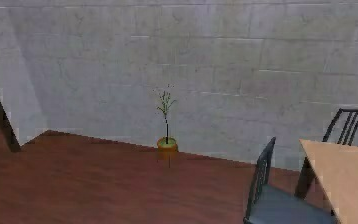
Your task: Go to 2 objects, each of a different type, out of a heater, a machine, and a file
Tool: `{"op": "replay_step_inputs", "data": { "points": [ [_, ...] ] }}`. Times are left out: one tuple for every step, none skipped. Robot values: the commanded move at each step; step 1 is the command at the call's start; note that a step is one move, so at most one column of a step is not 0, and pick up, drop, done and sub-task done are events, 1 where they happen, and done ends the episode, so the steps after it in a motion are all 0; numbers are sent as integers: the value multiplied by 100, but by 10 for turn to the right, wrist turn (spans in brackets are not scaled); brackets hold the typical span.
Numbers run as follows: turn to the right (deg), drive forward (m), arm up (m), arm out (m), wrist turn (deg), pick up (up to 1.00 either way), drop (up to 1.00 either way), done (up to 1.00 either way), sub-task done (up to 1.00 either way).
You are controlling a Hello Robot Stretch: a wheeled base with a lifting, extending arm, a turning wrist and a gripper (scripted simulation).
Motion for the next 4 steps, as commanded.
{"op": "replay_step_inputs", "data": {
  "points": [
    [-450,0,0,0,0,0,0,0,0],
    [-450,0,0,0,0,0,0,0,0],
    [-390,0,0,0,0,0,0,0,0],
    [0,100,0,0,0,0,0,0,0]
  ]
}}
